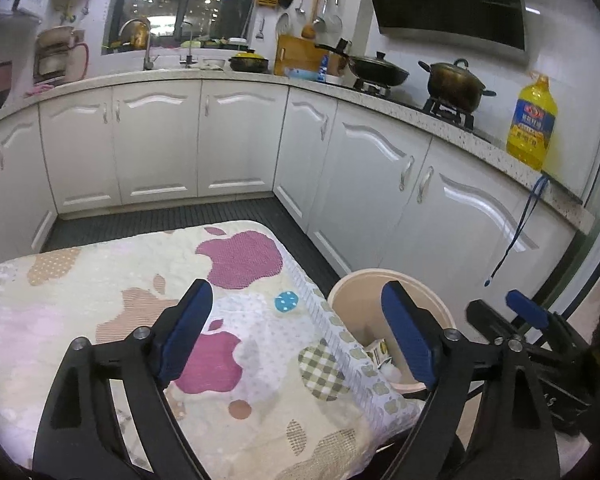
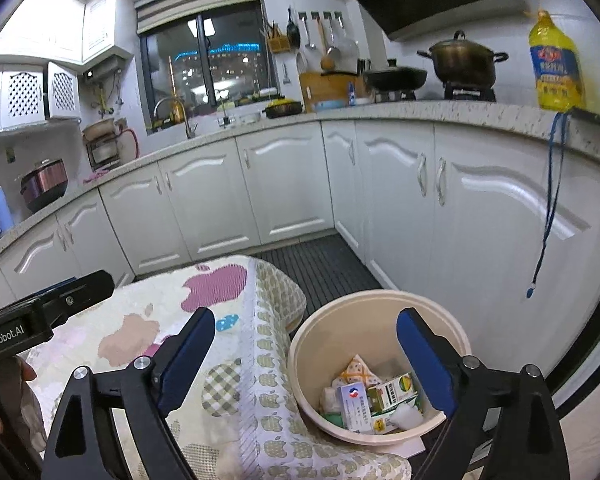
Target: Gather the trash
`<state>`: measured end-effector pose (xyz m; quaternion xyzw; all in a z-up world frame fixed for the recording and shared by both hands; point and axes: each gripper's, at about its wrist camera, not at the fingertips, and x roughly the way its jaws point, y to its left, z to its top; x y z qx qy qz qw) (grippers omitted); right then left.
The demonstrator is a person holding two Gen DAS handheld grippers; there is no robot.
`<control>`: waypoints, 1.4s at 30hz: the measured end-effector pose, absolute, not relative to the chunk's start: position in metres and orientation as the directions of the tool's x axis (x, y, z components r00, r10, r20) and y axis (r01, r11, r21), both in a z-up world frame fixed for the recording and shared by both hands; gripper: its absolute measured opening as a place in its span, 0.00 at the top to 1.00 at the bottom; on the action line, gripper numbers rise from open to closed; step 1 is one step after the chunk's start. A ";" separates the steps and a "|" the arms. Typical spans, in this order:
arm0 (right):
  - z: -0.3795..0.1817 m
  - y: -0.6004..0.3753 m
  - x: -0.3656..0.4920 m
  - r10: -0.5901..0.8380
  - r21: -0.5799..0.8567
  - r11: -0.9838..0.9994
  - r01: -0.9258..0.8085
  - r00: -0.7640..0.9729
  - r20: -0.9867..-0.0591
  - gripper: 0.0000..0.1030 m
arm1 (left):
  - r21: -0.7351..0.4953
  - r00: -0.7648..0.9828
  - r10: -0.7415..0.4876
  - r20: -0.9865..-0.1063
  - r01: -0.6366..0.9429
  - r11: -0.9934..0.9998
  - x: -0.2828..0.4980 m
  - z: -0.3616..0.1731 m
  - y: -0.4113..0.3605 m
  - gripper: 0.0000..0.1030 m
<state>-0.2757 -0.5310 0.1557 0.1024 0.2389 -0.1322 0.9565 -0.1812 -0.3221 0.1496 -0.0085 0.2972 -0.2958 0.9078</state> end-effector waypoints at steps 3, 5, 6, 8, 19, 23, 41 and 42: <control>0.164 -0.529 -0.284 -0.222 0.127 0.942 0.311 0.860 -0.460 0.11 | -0.185 0.668 -0.531 -0.522 0.519 0.834 -0.185 0.155 -0.315 0.16; 0.169 -0.526 -0.288 -0.229 0.121 0.943 0.311 0.865 -0.446 0.11 | -0.180 0.680 -0.526 -0.512 0.514 0.839 -0.189 0.158 -0.311 0.16; 0.172 -0.526 -0.290 -0.233 0.117 0.943 0.312 0.869 -0.436 0.11 | -0.179 0.682 -0.527 -0.507 0.514 0.839 -0.191 0.160 -0.310 0.16; 0.176 -0.523 -0.294 -0.243 0.109 0.943 0.314 0.875 -0.419 0.10 | -0.177 0.688 -0.530 -0.497 0.517 0.837 -0.195 0.164 -0.308 0.16; 0.186 -0.519 -0.310 -0.267 0.124 0.936 0.330 0.894 -0.361 0.09 | -0.112 0.735 -0.506 -0.451 0.516 0.850 -0.214 0.174 -0.307 0.16; 0.185 -0.517 -0.311 -0.271 0.115 0.936 0.332 0.892 -0.362 0.09 | -0.115 0.734 -0.505 -0.453 0.514 0.850 -0.214 0.174 -0.307 0.16; 0.183 -0.511 -0.305 -0.264 0.097 0.941 0.324 0.883 -0.389 0.09 | -0.093 0.750 -0.496 -0.438 0.511 0.854 -0.219 0.172 -0.304 0.16; 0.183 -0.511 -0.305 -0.264 0.097 0.941 0.324 0.883 -0.388 0.09 | -0.088 0.752 -0.494 -0.436 0.511 0.855 -0.219 0.172 -0.304 0.16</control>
